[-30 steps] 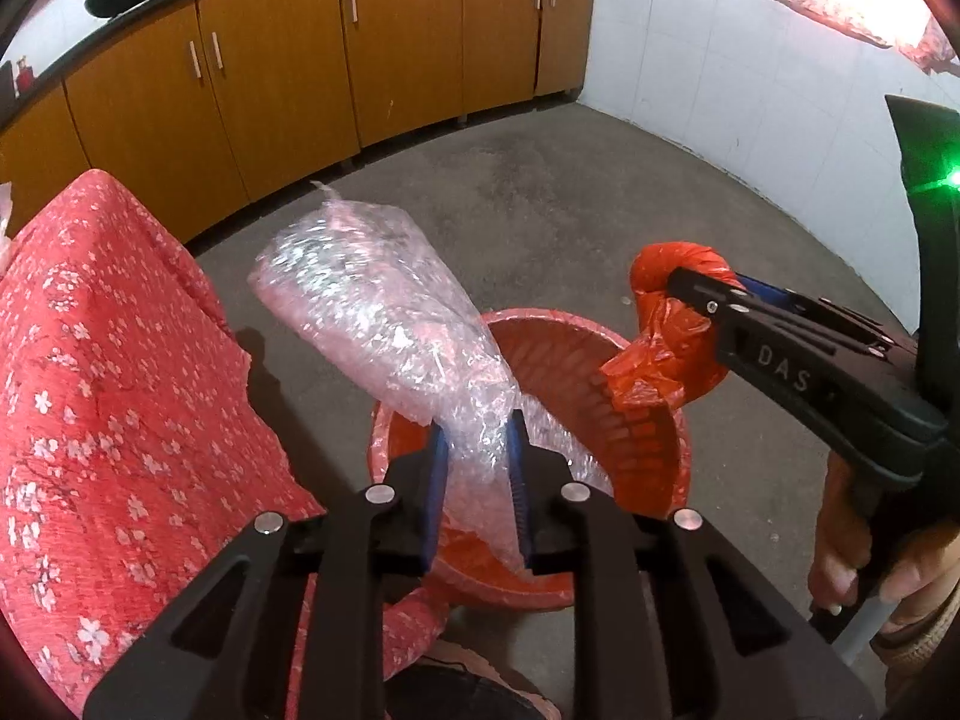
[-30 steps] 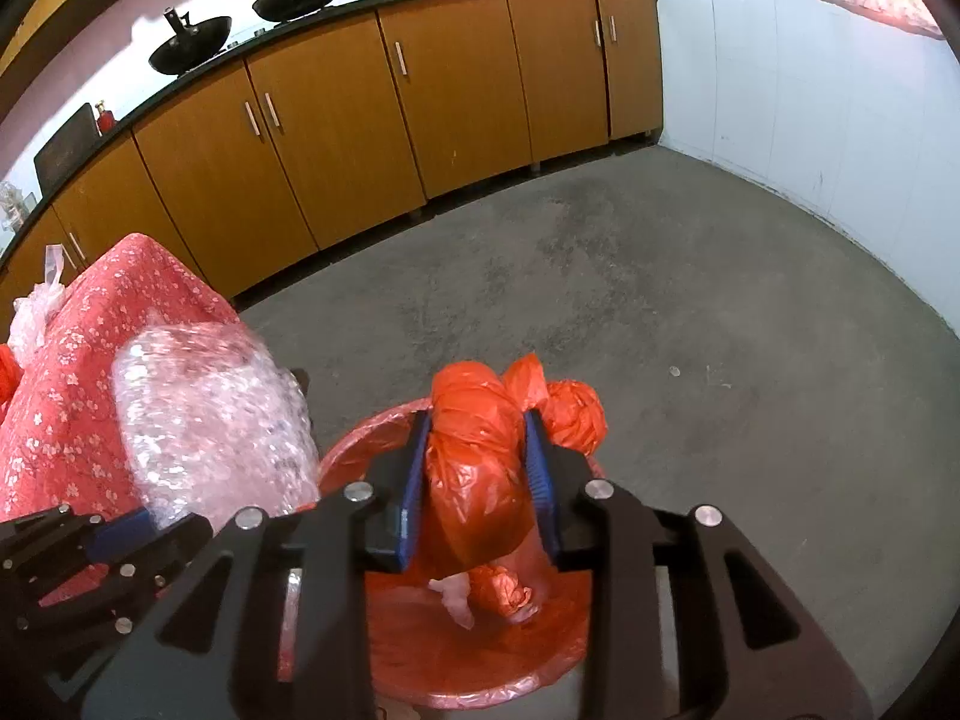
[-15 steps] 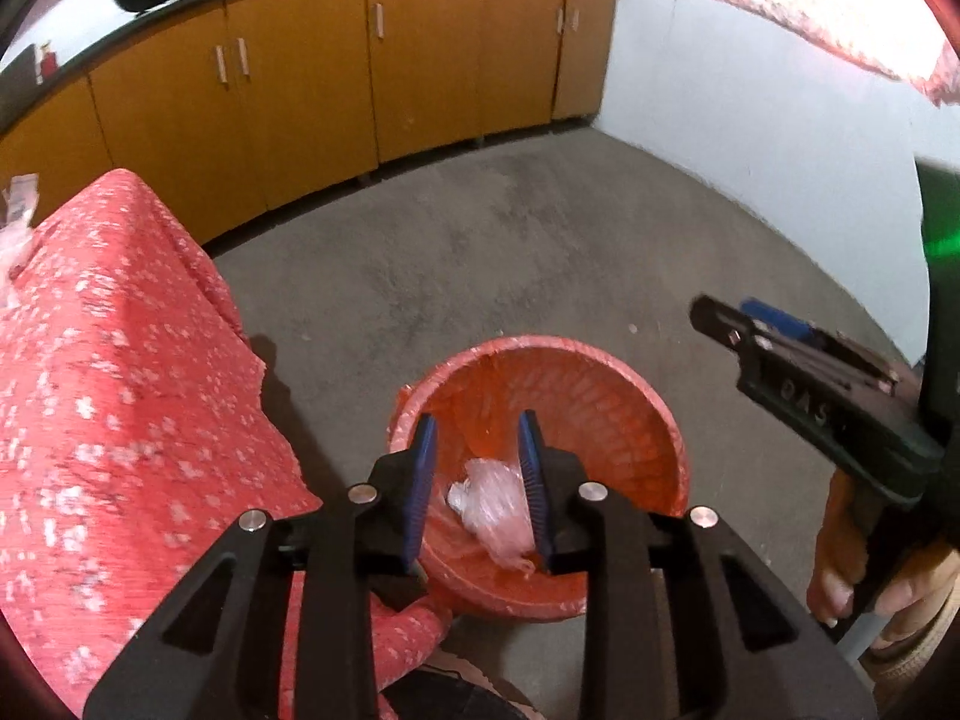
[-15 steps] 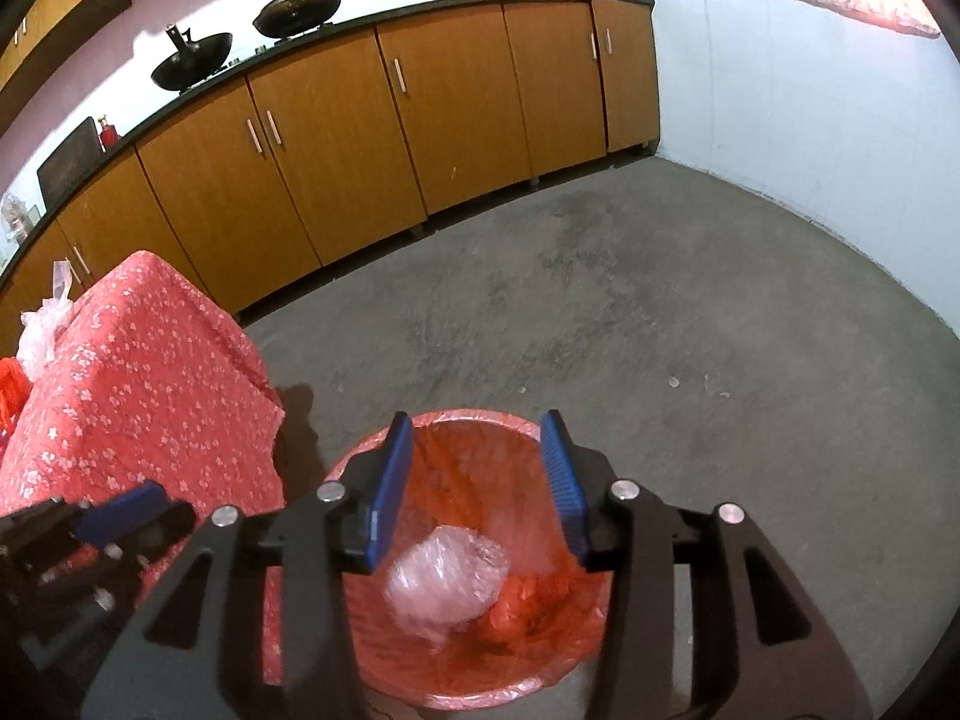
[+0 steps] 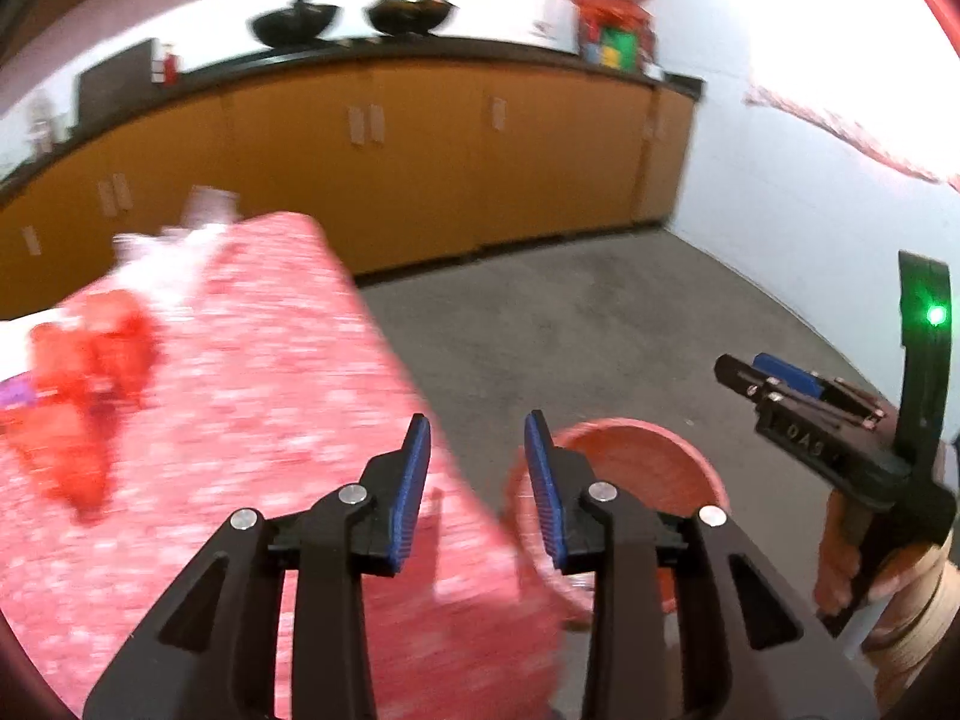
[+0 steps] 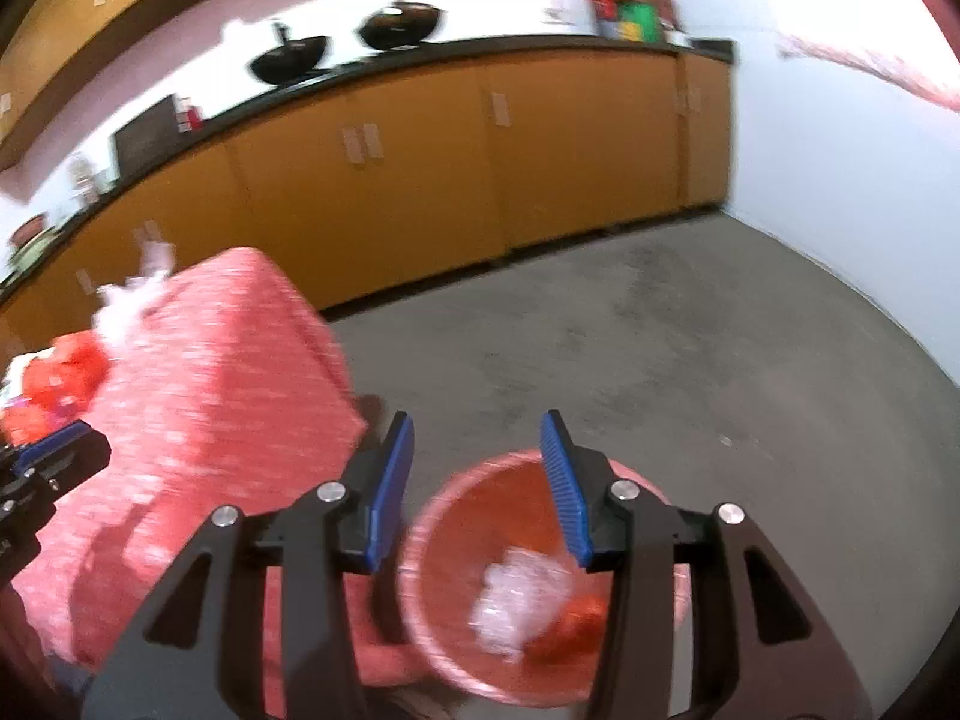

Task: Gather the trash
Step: 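Move both open tools back over the table toward the purple bag, then grasp the purple bag with the left tool while the right tool grasps a red bag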

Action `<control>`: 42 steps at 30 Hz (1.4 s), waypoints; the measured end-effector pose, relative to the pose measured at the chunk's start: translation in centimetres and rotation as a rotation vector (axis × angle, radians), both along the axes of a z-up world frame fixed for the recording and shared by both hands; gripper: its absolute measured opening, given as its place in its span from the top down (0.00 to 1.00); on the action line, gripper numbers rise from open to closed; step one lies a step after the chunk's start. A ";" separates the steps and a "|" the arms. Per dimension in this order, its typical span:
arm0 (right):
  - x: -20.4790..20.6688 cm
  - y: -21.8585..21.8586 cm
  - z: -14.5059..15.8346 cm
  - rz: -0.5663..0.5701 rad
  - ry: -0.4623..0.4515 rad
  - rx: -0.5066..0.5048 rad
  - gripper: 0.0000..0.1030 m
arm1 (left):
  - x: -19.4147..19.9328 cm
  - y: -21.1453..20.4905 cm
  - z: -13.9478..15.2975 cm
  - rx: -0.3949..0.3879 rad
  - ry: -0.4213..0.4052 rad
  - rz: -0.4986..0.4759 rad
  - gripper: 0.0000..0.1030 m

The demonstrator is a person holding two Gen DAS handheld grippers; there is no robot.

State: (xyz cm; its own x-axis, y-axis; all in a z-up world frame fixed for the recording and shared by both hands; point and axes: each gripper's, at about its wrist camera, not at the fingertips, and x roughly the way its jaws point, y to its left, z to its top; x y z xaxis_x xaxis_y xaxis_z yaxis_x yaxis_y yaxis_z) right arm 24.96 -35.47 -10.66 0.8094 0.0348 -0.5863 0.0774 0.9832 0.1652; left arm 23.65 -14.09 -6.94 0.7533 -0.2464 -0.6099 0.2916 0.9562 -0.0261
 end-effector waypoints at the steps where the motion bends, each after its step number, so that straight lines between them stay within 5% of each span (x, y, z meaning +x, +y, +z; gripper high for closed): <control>1: 0.2 1.8 0.8 0.041 -0.011 0.005 0.57 | -0.5 1.6 0.4 0.007 -0.017 0.030 0.67; 12: 2.3 22.2 6.1 0.418 -0.074 0.058 0.57 | -3.9 19.8 2.7 0.085 -0.150 0.469 0.60; 16: 3.2 28.3 6.5 0.499 -0.058 0.076 0.46 | -4.4 25.1 2.7 0.089 -0.171 0.583 0.54; 29: 6.5 37.3 2.9 0.532 0.066 -0.024 0.40 | -1.5 32.0 1.4 0.004 -0.193 0.684 0.40; 32: 6.7 37.9 2.4 0.555 0.081 -0.043 0.53 | -0.5 32.3 1.0 -0.027 -0.174 0.670 0.38; 34: 6.6 38.2 2.1 0.575 0.093 -0.058 0.80 | 0.3 32.2 0.7 -0.040 -0.165 0.654 0.35; 36: 6.3 38.4 1.9 0.580 0.081 -0.088 0.90 | 0.7 32.1 0.6 -0.038 -0.163 0.641 0.33; 42: 5.3 37.0 2.4 0.576 0.046 -0.075 0.97 | 2.6 31.7 0.1 -0.019 -0.132 0.600 0.31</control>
State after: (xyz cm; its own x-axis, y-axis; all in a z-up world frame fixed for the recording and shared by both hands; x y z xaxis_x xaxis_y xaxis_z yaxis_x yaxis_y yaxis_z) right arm 30.28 1.53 -8.29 0.6462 0.4189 -0.6379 -0.4676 0.8779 0.1029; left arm 26.27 17.58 -6.88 0.8329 0.2345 -0.5013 -0.2958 0.9542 -0.0451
